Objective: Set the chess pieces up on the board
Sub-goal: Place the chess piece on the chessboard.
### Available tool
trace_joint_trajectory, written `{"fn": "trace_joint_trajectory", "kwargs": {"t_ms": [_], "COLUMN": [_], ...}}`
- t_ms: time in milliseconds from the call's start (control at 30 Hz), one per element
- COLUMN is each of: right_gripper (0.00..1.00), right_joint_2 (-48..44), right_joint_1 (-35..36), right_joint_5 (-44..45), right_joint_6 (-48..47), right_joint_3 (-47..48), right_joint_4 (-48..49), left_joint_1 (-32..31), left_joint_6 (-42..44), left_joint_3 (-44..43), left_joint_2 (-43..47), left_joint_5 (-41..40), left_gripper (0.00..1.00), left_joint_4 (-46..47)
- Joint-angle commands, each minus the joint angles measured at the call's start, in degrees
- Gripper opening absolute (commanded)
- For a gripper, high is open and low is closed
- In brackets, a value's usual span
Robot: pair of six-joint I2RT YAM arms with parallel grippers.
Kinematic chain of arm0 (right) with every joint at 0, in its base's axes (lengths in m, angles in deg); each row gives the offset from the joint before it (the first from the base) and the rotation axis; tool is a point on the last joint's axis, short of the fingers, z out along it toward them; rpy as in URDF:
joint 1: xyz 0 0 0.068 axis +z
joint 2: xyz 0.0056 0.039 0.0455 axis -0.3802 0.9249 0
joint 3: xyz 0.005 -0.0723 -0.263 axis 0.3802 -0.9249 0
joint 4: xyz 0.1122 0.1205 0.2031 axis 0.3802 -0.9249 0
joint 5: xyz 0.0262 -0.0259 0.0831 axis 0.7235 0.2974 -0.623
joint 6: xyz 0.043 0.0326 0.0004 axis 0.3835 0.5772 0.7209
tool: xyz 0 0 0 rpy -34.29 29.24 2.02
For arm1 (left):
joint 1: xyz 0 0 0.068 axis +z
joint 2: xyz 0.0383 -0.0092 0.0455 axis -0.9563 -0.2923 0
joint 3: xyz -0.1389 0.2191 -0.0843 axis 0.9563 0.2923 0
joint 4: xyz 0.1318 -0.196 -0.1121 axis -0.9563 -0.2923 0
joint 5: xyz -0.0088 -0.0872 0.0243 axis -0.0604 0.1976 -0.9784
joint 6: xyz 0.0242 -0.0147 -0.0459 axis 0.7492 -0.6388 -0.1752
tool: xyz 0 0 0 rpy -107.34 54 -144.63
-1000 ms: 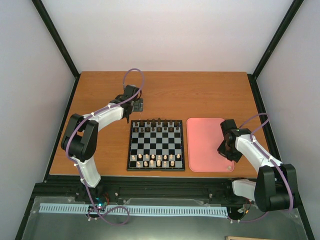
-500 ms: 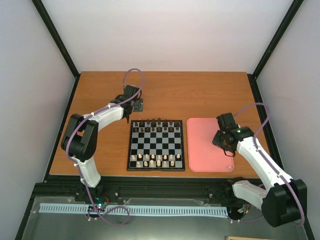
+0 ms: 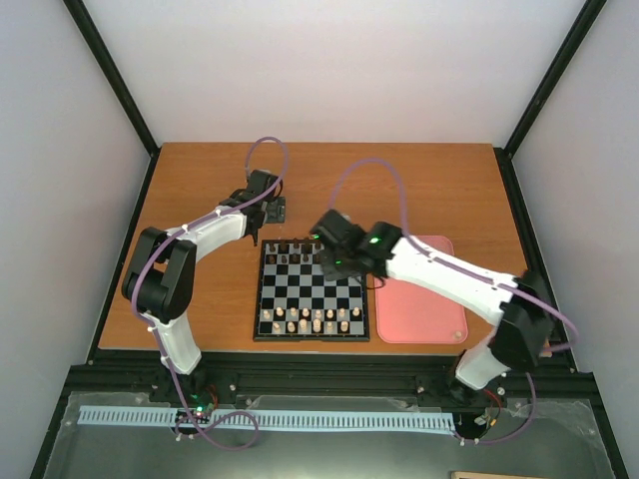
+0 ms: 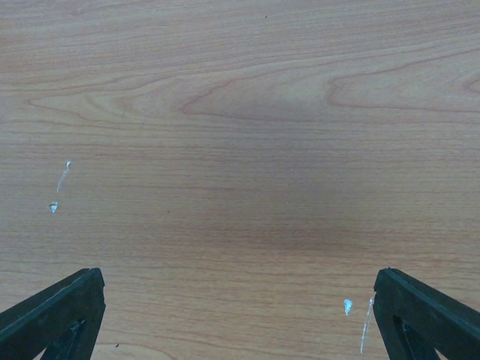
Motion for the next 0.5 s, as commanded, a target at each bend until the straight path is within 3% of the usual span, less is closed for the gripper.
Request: {"fn": "trace_joint_trajectory", "kwargs": {"t_ms": [0, 267, 467], "right_gripper": [0.03, 0.03, 0.03], "right_joint_2": [8.4, 21.7, 27.5], "right_joint_1": [9.0, 19.1, 22.6], "right_joint_5": [-1.0, -4.9, -7.2], "right_joint_6": [-5.8, -9.2, -8.9], "right_joint_3": [10.6, 24.8, 26.7], "right_joint_4": [-2.3, -6.4, -6.2], "left_joint_1": [0.5, 0.5, 0.5], "left_joint_6": [0.8, 0.7, 0.4], "left_joint_3": [-1.8, -1.5, -0.8], "left_joint_2": [1.4, 1.2, 1.7], "left_joint_5": [0.1, 0.7, 1.5], "left_gripper": [1.0, 1.0, 1.0], "left_joint_4": [-0.3, 0.1, 0.4]}}
